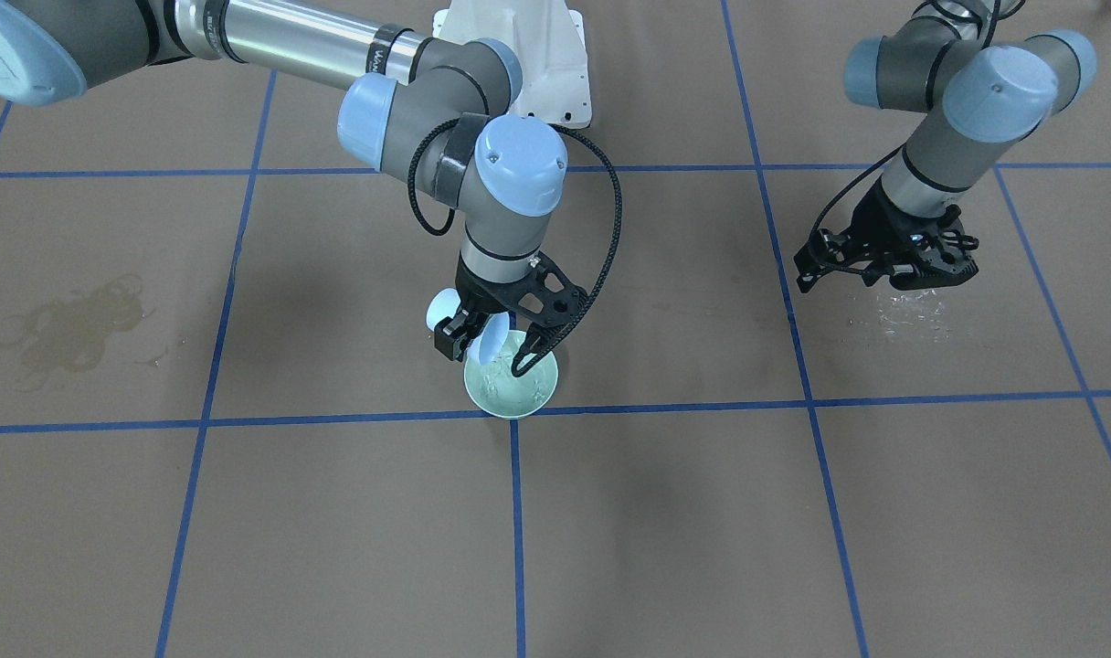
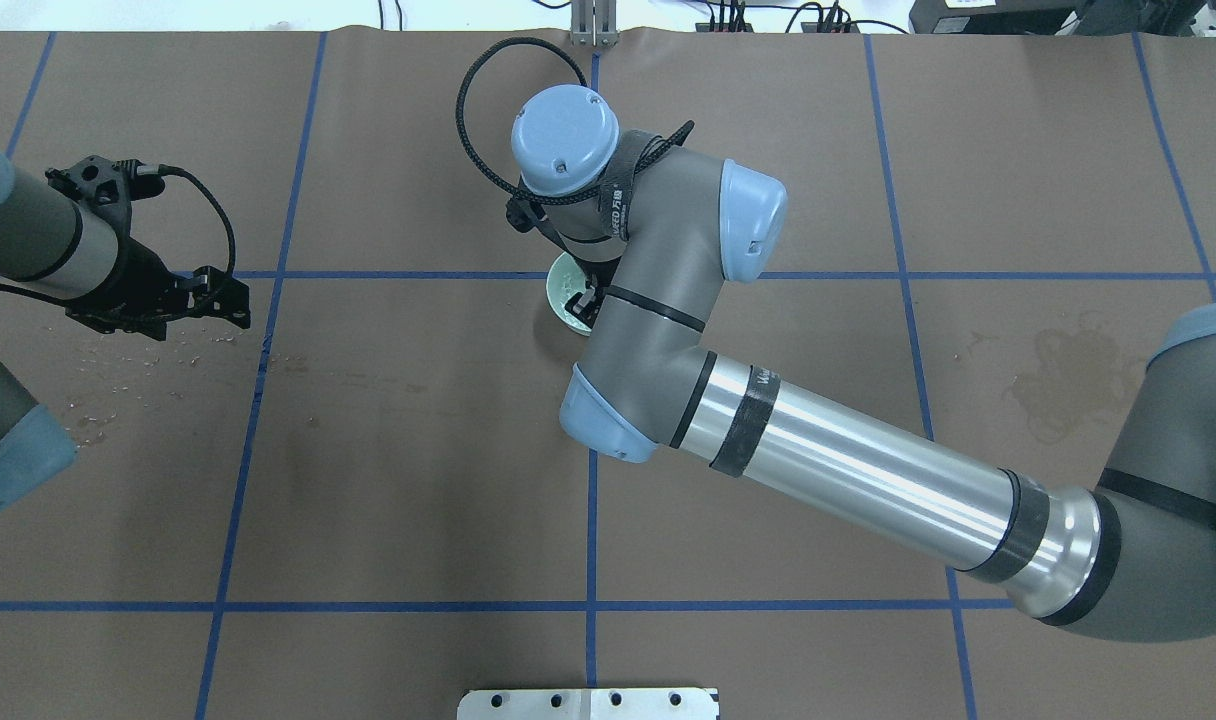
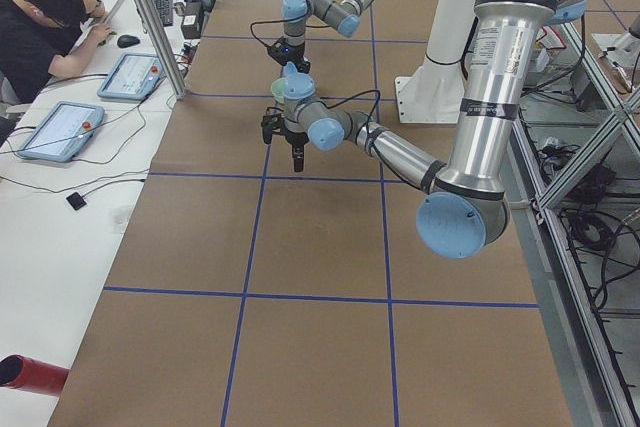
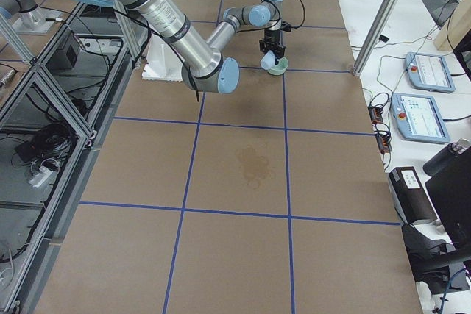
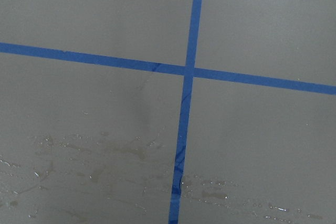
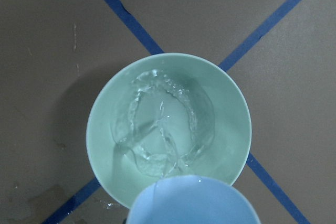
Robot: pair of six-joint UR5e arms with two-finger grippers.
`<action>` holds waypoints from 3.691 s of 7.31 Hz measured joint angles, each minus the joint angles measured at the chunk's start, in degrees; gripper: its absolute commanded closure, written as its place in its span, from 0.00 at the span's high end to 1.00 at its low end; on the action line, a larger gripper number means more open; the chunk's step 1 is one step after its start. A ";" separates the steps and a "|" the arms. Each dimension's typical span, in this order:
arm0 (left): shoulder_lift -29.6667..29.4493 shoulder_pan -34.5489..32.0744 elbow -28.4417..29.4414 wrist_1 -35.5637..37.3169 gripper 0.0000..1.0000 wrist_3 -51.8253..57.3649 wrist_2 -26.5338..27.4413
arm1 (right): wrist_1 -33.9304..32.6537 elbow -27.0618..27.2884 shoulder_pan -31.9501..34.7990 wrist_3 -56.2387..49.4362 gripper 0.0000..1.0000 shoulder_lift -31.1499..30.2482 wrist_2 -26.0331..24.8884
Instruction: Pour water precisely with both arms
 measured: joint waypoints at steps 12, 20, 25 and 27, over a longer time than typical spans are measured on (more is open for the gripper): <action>-0.59 0.20 0.28 0.01 1.00 -0.65 0.00 | 15.92 22.38 5.05 2.89 0.00 -13.64 -1.98; -0.67 0.27 -0.01 -0.03 1.00 -2.53 0.08 | 25.83 40.52 14.91 60.36 0.00 -50.07 -26.17; -0.77 0.43 0.07 -0.01 1.00 -3.69 0.15 | 48.00 29.22 0.20 75.72 0.00 -69.63 -55.02; -0.77 0.45 0.17 -0.05 1.00 -3.69 0.17 | 53.90 22.85 -4.05 79.59 0.00 -70.04 -60.35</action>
